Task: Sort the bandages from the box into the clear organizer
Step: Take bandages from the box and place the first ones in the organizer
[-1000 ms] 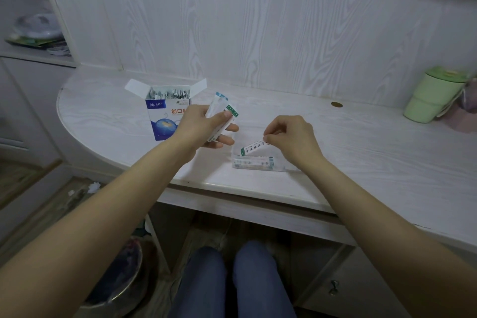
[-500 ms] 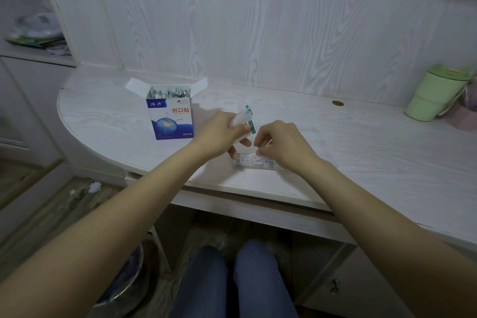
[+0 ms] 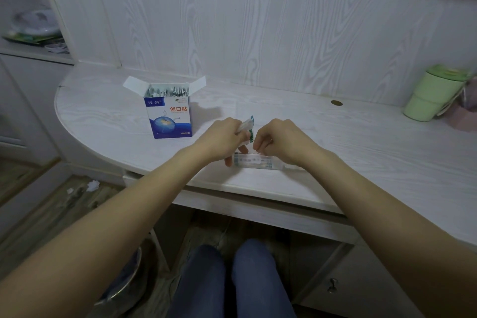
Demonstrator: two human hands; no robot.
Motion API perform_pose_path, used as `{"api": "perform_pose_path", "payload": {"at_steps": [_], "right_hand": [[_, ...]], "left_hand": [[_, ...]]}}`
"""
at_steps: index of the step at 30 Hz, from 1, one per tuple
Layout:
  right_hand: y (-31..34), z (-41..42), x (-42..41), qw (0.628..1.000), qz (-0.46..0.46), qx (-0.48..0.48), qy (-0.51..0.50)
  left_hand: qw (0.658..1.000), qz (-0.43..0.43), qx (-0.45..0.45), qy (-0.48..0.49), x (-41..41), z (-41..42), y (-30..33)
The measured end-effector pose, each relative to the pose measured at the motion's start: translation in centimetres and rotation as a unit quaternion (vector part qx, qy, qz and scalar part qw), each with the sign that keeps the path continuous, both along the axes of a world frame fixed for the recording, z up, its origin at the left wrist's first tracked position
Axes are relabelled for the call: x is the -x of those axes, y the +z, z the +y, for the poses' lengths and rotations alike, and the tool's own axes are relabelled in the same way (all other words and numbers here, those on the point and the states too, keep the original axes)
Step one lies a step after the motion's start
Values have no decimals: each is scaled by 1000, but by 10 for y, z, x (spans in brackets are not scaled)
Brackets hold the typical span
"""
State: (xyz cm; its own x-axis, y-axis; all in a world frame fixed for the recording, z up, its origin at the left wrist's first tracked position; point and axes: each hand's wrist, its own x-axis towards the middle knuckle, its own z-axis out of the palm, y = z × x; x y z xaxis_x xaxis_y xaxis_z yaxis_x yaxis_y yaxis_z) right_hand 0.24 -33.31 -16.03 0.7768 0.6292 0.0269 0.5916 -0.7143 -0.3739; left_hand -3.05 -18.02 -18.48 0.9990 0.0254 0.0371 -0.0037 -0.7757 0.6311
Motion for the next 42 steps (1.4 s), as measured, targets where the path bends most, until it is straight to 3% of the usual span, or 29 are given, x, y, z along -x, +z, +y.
{"api": "perform_pose_path", "payload": {"at_steps": [8,17,22,26,29,33,38,42], "right_hand": [[6,-5,-5,998,-7,-31,-51],[12,8,5,995,-2,73,-68],[13,7,7,996,26,43,-74],[15,2,5,996,4,37,-80],[20,-5,2,993,32,-74,-83],[24,-9,8,964,132,-222,-59],[18,-6,11,915,162,-363,-74],[15,-7,8,913,166,-358,-102]], "left_hand": [[999,-5,35,2,5,5,4],[1000,15,20,-7,3,4,8],[1000,19,15,-20,4,2,8],[997,-18,75,-3,9,2,9],[977,-55,207,10,17,4,14],[945,-36,324,-14,26,2,21],[943,-17,331,-40,32,-6,25],[946,-25,322,-16,31,-3,25]]}}
